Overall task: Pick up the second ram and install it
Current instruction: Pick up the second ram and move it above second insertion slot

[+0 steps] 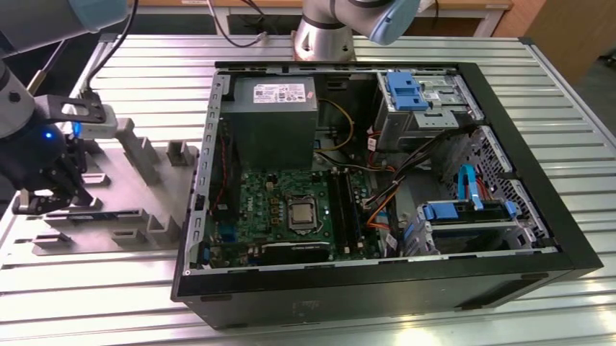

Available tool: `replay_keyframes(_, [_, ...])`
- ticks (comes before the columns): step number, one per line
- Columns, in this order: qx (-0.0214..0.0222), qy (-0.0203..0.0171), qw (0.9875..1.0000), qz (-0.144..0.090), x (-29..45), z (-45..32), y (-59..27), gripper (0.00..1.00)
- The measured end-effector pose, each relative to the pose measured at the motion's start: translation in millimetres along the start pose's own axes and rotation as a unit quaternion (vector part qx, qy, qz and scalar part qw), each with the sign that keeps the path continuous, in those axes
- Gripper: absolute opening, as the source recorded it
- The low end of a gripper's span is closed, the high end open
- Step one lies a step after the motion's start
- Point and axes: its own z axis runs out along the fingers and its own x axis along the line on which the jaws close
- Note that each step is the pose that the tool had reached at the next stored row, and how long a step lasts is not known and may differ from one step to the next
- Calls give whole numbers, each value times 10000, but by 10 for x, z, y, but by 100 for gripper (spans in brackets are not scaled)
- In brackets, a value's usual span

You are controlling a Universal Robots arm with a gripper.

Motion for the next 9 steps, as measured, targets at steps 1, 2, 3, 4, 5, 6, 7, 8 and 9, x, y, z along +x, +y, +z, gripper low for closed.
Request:
replay_keyframes(1, [0, 0, 10000, -4, 2, 7, 0, 11])
replay_keyframes(2, [0, 0, 10000, -13, 4, 15, 0, 11])
replay_keyframes(3, [-1, 1, 10000, -26, 8, 19, 1, 11])
replay_keyframes(4, [-1, 1, 10000, -40, 13, 22, 3, 11])
replay_keyframes(5, [-1, 2, 10000, -56, 21, 24, 3, 11])
replay_keyframes(6, [-2, 3, 10000, -79, 28, 27, 4, 11])
replay_keyframes(7, [-3, 5, 9999, -110, 32, 29, 3, 11])
replay_keyframes(8, [-4, 6, 9999, -147, 34, 33, 3, 11])
replay_keyframes(9, [-5, 8, 9998, -189, 36, 36, 3, 11])
